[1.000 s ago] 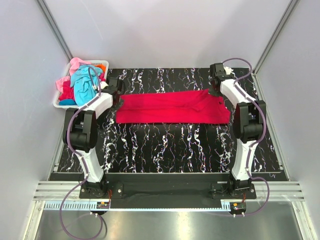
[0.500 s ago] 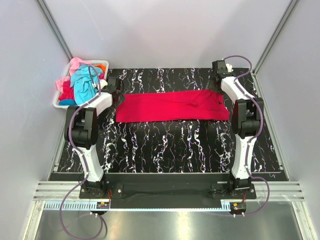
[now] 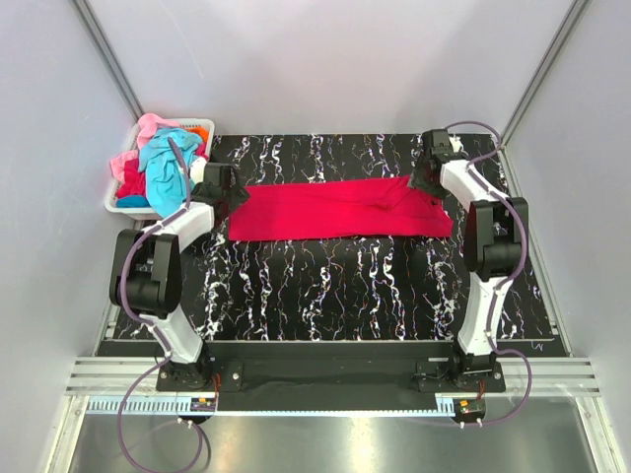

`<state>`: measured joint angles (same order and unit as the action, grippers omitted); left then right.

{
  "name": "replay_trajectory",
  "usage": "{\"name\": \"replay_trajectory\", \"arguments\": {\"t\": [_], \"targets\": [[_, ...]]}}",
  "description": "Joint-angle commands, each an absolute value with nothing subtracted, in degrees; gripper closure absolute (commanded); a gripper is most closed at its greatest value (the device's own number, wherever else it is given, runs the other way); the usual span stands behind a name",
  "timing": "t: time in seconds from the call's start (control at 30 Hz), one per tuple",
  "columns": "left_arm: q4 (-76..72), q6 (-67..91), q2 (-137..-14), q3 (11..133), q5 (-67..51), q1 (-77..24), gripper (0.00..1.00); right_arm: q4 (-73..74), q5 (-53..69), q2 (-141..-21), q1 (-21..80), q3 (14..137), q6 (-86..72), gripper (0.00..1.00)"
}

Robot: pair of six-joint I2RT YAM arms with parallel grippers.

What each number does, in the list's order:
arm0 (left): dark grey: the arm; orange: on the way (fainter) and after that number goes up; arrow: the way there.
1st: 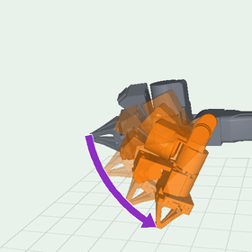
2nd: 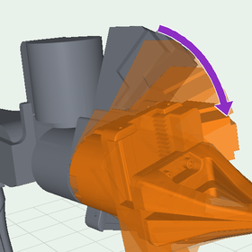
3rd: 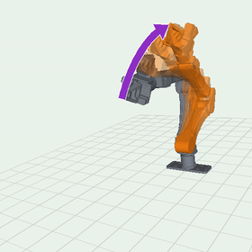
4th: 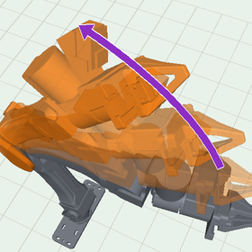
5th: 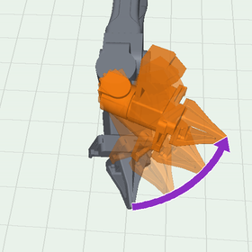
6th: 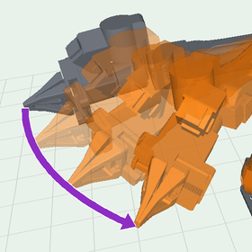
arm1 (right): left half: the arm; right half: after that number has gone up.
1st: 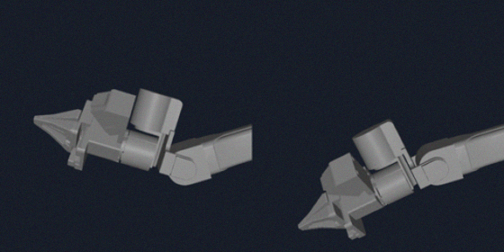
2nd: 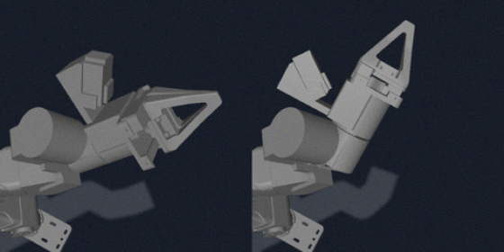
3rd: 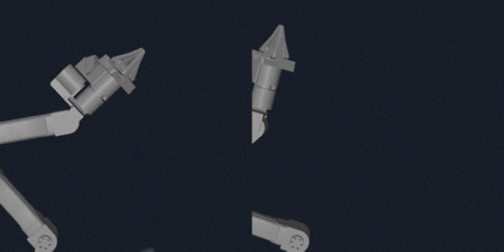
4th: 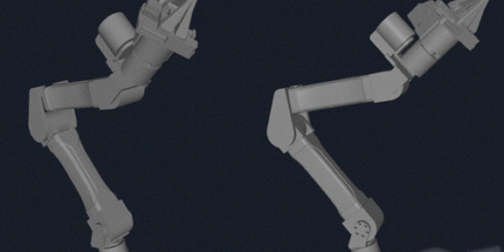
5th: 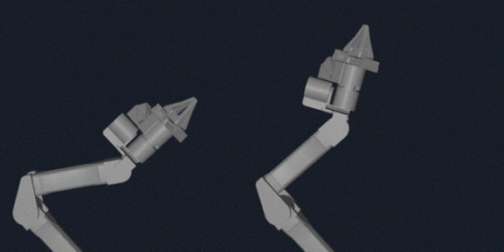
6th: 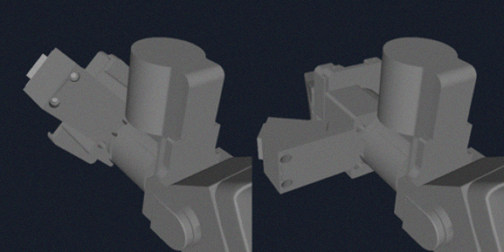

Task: Fold and stack the t-shirts
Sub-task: Fold the tshirt

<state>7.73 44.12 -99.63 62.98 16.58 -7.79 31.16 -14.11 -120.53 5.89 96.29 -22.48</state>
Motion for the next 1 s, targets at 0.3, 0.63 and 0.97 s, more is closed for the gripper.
{"name": "replay_trajectory", "arguments": {"t": [0.3, 0.63, 0.97], "targets": [[5.09, 37.18, -95.98, 62.32, 0.35, -14.5, 0.27, 24.97, 5.16, -107.84, 5.8, 81.65, -25.05, 0.42], [5.62, 38.76, -96.5, 61.0, -2.11, -15.56, 0.27, 18.99, 16.52, -112.23, 5.98, 84.19, -27.42, 0.44], [7.91, 38.67, -97.56, 62.14, -0.53, -15.56, 0.28, 18.2, 19.95, -119.09, 6.15, 88.42, -29.53, 0.51]]}}
